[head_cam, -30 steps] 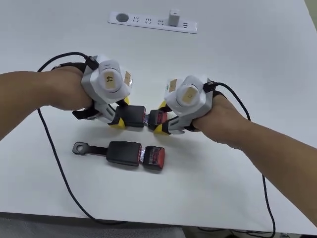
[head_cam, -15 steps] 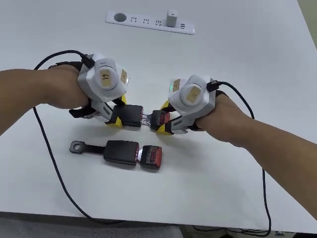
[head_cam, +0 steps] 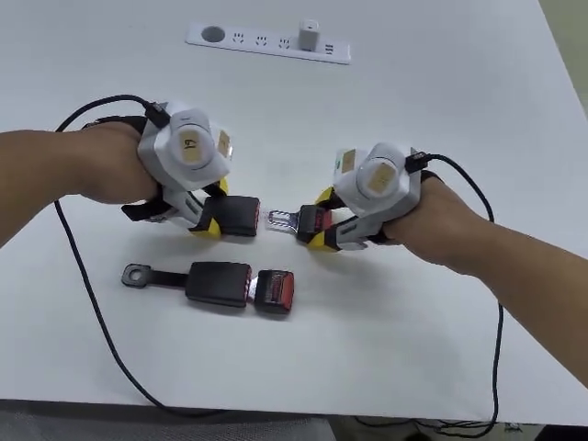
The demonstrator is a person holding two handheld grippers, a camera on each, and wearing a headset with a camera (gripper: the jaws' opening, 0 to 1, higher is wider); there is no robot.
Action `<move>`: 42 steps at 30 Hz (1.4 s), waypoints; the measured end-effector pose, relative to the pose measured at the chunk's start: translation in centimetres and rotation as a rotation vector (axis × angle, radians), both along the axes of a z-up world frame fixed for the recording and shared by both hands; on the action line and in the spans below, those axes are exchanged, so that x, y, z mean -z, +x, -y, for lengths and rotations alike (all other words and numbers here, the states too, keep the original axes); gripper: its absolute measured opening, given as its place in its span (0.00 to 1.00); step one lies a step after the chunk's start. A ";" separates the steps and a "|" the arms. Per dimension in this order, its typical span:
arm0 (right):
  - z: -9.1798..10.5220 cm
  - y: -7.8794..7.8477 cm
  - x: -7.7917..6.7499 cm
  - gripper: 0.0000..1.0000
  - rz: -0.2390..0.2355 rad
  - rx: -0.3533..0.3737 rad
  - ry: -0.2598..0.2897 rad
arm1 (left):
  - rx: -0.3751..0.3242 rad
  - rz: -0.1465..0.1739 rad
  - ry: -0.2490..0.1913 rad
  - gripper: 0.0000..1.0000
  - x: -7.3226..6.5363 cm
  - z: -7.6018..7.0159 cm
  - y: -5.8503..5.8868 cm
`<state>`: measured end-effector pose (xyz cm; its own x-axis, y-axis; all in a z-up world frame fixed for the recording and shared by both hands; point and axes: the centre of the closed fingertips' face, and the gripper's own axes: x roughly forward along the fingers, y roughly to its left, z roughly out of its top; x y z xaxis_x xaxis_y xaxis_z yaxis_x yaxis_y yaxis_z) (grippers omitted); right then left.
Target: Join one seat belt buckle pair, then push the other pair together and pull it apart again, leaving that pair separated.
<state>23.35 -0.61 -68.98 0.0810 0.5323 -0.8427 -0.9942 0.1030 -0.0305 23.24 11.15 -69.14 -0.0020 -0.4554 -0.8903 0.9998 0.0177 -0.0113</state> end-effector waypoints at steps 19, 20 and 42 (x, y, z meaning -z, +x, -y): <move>8.2 -0.8 0.3 0.34 -0.042 0.039 -0.062 | -0.024 0.001 0.015 0.33 0.3 -0.1 0.2; 8.4 -0.8 0.3 0.34 -0.044 0.037 -0.065 | -0.026 0.001 0.015 0.33 0.3 -0.1 0.2; 8.1 -0.6 -0.4 0.44 0.006 0.048 -0.076 | -0.085 0.060 -0.068 0.39 -1.9 0.3 1.0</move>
<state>22.78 -8.76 -68.59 0.1100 0.4626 -0.8797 -0.9879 0.1481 -0.0456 24.27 10.83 -67.21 0.0920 -0.5112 -0.8545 0.9936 0.1037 0.0449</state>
